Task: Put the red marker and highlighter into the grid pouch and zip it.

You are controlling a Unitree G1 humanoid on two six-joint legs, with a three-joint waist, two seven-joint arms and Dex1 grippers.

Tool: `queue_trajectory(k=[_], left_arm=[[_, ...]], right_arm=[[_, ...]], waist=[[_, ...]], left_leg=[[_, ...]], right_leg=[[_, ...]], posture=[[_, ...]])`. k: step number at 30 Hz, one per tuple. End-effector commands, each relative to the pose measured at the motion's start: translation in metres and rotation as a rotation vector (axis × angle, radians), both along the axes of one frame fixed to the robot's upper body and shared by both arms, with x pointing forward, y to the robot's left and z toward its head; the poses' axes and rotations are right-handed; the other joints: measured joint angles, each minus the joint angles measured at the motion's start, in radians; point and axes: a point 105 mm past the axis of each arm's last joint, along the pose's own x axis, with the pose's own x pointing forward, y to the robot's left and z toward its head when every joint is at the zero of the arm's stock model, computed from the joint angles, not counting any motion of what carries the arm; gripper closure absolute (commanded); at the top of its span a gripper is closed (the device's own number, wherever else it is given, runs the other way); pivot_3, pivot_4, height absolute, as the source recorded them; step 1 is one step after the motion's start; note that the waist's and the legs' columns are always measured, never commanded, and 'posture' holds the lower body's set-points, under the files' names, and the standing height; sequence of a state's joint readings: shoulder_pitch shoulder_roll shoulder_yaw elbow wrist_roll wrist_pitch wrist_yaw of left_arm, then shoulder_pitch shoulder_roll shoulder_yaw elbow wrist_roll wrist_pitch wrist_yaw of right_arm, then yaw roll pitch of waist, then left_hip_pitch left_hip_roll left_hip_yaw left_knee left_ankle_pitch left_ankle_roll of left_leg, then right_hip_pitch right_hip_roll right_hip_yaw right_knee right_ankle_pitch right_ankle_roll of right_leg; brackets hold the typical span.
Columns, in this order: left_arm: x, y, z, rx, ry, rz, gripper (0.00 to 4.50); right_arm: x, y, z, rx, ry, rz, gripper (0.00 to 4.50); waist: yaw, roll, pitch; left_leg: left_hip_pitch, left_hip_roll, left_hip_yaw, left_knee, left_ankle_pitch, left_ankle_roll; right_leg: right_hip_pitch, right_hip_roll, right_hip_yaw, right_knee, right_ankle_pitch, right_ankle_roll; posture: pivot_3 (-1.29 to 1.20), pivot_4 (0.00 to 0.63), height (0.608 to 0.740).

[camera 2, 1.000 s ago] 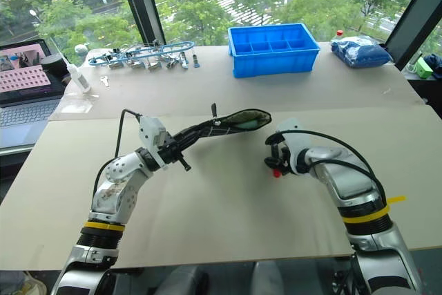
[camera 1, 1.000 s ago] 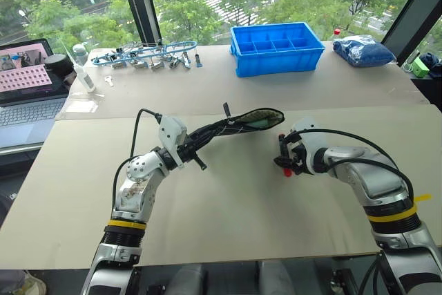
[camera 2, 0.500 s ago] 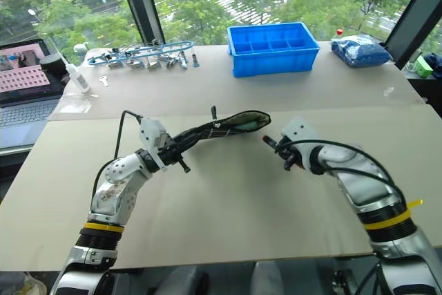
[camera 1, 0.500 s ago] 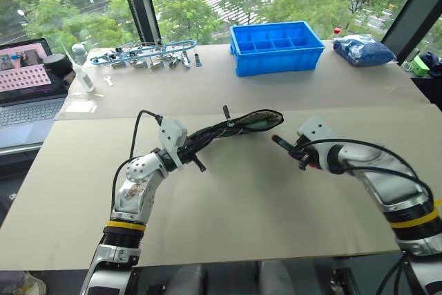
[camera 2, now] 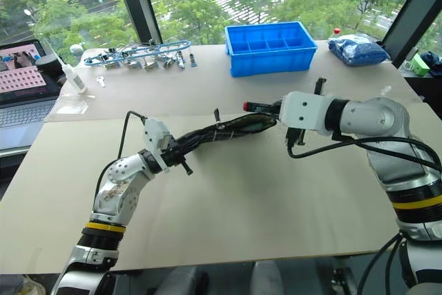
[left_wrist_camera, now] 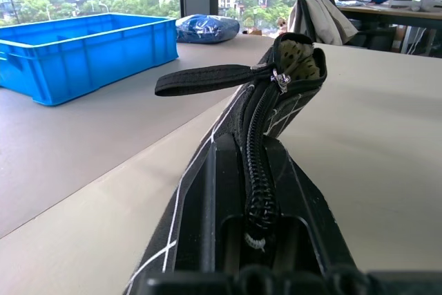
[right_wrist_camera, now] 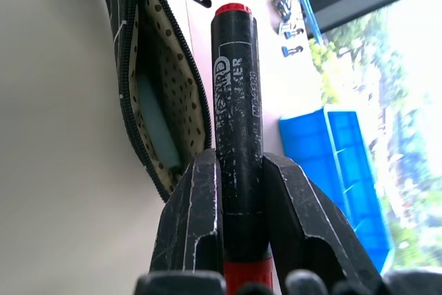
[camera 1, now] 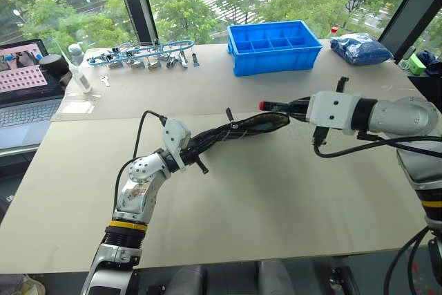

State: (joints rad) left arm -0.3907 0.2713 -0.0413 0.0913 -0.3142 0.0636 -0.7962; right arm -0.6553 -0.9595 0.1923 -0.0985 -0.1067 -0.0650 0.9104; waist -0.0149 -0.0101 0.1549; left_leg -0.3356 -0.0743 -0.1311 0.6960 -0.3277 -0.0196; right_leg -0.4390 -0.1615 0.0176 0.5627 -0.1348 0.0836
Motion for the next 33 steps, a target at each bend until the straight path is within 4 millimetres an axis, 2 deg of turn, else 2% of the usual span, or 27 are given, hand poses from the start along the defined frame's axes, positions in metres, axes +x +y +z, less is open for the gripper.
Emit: queue_trajectory(k=[1,8,11,13,17,21,26,29,33], left_arm=[[-0.001,-0.002,0.015,-0.010,-0.068,-0.005,4.50],[-0.002,-0.002,0.015,-0.011,-0.067,0.000,4.50],[-0.002,-0.002,0.015,-0.012,-0.067,-0.002,4.50],[-0.001,-0.003,0.015,-0.013,-0.066,-0.003,4.50],[0.000,-0.004,0.015,-0.014,-0.064,-0.005,4.50],[0.000,-0.004,0.015,-0.013,-0.064,-0.007,4.50],[0.000,-0.002,0.016,-0.013,-0.064,-0.002,4.50],[0.000,-0.002,0.016,-0.013,-0.063,0.000,4.50],[0.001,-0.002,0.016,-0.014,-0.064,-0.001,4.50]], right_arm=[[0.003,-0.006,0.003,-0.117,-0.103,0.016,4.02],[0.012,-0.010,-0.007,-0.248,-0.180,0.035,4.02],[0.017,-0.004,-0.013,-0.294,-0.216,0.065,4.02],[0.019,0.006,-0.017,-0.305,-0.231,0.096,4.02],[0.022,0.038,-0.032,-0.295,-0.230,0.188,4.02],[0.024,0.065,-0.036,-0.267,-0.248,0.253,4.02],[0.015,0.098,-0.040,-0.178,-0.224,0.343,4.02],[0.008,0.113,-0.045,-0.143,-0.207,0.388,4.02],[0.006,0.122,-0.056,-0.156,-0.222,0.429,4.02]], waist=[[0.000,0.000,0.000],[0.000,0.000,0.000],[-0.003,0.000,0.000],[-0.006,0.000,0.000],[-0.007,0.000,0.000],[-0.006,0.000,0.000],[-0.005,0.000,0.000],[-0.007,0.000,0.000],[-0.008,0.000,0.000]], left_leg=[[0.000,0.000,0.000,0.000,0.000,0.000],[0.000,0.000,0.000,0.000,0.000,0.000],[0.000,0.000,0.001,0.000,0.000,0.000],[0.000,0.000,0.001,-0.001,0.000,0.000],[0.000,0.001,0.001,-0.001,0.000,0.000],[0.000,0.000,0.001,-0.001,0.000,0.000],[0.000,0.001,0.001,-0.001,0.000,0.000],[0.000,0.001,0.001,-0.001,0.000,0.000],[0.000,0.001,0.001,-0.001,0.000,0.000]], right_leg=[[0.000,0.000,0.000,0.000,0.000,0.000],[0.000,0.000,0.000,0.000,0.000,0.000],[0.000,0.000,0.000,0.000,0.000,0.000],[0.000,0.000,0.000,0.000,0.000,0.000],[0.000,0.000,0.000,0.000,0.000,-0.001],[-0.001,0.000,0.000,-0.001,0.000,-0.001],[-0.001,0.001,0.000,-0.001,0.001,-0.001],[-0.002,0.001,0.000,-0.001,0.001,-0.001],[-0.002,0.001,0.000,-0.001,0.001,-0.001]], posture=[[0.00,0.150,0.740],[0.00,0.150,0.740],[0.00,0.150,0.740],[0.00,0.150,0.740],[0.00,0.150,0.740],[0.00,0.150,0.740],[0.00,0.150,0.740],[0.00,0.150,0.740],[0.00,0.150,0.740]])
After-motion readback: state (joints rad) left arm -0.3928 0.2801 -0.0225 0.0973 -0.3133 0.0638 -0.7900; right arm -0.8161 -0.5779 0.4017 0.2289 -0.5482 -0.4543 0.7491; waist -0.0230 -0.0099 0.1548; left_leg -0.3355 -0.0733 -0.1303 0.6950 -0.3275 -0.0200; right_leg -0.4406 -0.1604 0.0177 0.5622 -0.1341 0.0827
